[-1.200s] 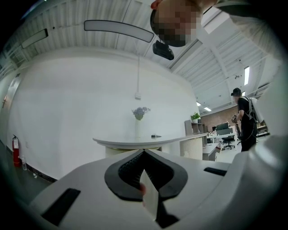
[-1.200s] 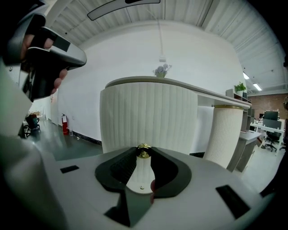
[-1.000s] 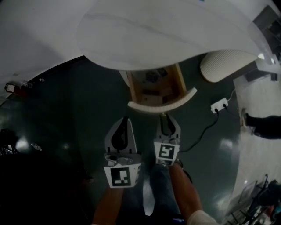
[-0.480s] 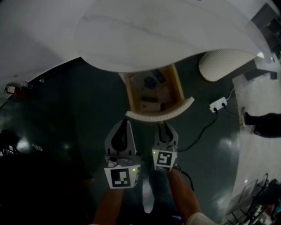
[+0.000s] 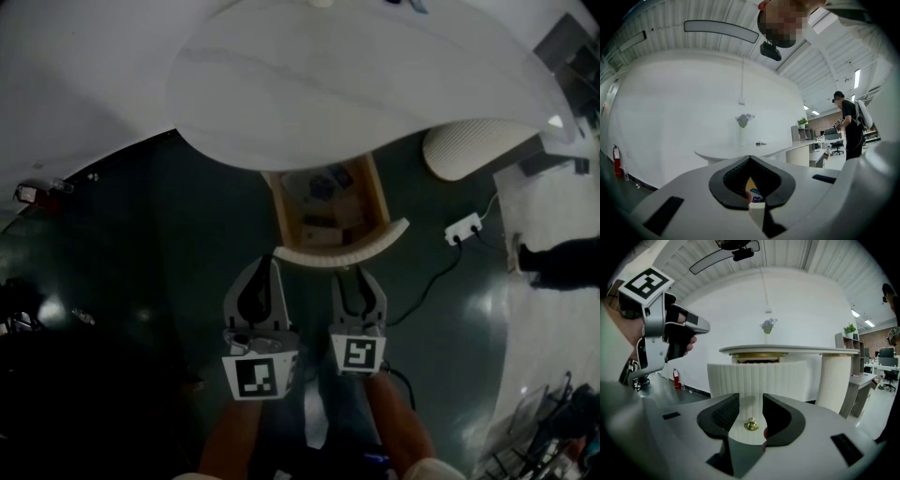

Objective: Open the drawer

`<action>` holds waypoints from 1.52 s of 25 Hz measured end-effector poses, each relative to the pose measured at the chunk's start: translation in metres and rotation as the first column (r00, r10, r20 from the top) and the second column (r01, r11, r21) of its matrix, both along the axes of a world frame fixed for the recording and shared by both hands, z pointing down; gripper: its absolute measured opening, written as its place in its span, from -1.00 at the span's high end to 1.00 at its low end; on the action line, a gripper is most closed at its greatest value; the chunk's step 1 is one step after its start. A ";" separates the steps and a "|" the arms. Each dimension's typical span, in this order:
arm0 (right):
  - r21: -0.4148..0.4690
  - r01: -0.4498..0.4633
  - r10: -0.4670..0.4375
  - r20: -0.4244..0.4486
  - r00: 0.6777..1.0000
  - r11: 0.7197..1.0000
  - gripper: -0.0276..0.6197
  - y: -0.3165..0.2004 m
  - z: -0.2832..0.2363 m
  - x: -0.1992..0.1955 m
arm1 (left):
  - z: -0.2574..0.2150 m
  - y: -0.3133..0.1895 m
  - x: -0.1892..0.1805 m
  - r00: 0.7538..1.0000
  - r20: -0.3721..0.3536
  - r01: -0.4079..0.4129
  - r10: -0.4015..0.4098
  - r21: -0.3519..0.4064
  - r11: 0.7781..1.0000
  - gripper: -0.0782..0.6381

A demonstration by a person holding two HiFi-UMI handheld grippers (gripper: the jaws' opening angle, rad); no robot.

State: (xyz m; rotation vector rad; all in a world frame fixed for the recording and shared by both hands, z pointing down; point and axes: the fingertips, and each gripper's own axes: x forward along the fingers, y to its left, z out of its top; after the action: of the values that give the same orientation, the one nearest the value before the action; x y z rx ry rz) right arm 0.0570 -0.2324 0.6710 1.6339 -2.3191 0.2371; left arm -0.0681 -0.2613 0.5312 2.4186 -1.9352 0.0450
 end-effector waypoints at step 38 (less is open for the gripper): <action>0.455 0.035 -0.087 0.096 0.992 0.890 0.85 0.040 -0.439 0.004 | -0.266 0.069 -0.020 0.999 0.025 -0.033 0.029 0.152 0.988 0.79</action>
State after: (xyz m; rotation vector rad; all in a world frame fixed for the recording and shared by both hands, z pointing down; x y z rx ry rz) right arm 0.0611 -0.1923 0.2325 1.7813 -2.6547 -0.2570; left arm -0.0880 -0.1923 0.2650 2.5536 -1.9794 -0.0782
